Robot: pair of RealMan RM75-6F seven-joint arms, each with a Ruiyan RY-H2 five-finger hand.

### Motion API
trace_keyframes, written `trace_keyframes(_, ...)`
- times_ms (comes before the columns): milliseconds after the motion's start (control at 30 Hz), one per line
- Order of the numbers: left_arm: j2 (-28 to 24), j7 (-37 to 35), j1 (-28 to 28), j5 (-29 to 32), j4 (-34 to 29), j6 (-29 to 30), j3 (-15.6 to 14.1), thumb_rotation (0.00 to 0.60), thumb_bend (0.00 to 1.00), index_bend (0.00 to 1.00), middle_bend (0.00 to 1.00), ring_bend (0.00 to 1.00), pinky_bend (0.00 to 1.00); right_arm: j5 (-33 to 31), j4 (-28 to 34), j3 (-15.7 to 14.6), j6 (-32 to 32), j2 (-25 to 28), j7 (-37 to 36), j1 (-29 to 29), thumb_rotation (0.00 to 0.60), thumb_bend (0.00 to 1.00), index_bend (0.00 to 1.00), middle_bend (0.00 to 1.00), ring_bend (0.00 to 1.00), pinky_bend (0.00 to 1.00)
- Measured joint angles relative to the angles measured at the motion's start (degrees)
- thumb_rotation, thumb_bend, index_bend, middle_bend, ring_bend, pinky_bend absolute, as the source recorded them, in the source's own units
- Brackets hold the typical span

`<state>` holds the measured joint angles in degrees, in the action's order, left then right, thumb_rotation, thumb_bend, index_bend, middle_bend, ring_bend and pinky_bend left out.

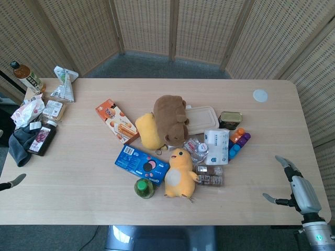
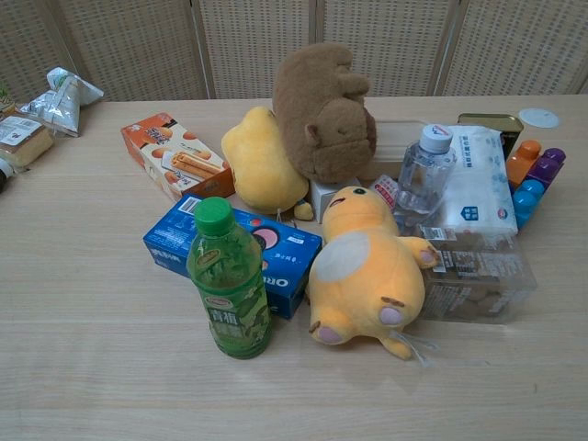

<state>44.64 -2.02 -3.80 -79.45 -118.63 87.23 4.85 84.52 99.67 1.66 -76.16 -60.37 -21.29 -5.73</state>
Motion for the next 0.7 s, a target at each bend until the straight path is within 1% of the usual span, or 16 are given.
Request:
trace_keyframes(233,0.30,0.71,0.17,-0.68,-0.35,0.32,-0.12,0.600,0.00,0.00,0.00,0.00,0.00,0.86,-0.28,-0.32,-0.16,0.09,-1.06,-0.01,0.600,0.00,0.00,0.00,0.00,0.00)
trace_keyframes(367,0.70,1.09,0.16,-0.37,-0.22,0.49,0.15,0.600,0.00,0.00,0.00,0.00,0.00,2.16,-0.58,-0.30,0.50,-0.75,-3.11,-0.92,0.600,0.00,0.00,0.00,0.00,0.00)
trace_keyframes(467,1.03,1.30,-0.11,0.09,0.02,-0.04,0.28,0.600,0.00,0.00,0.00,0.00,0.00,3.27,-0.45,-0.11,2.68,-1.45,-5.44,-2.89,0.600,0.00,0.00,0.00,0.00,0.00)
trace_keyframes(567,1.47,1.63,-0.43,0.70,0.36,-0.66,0.42,0.600,0.00,0.00,0.00,0.00,0.00,3.30,-0.72,0.70,6.13,-2.62,-8.68,-5.62,0.600,0.00,0.00,0.00,0.00,0.00)
trace_keyframes(700,1.78,2.07,-0.49,1.14,0.92,-0.73,0.54,0.600,0.00,0.00,0.00,0.00,0.00,1.54,-1.99,2.78,12.06,-4.73,-14.48,-10.31,0.600,0.00,0.00,0.00,0.00,0.00)
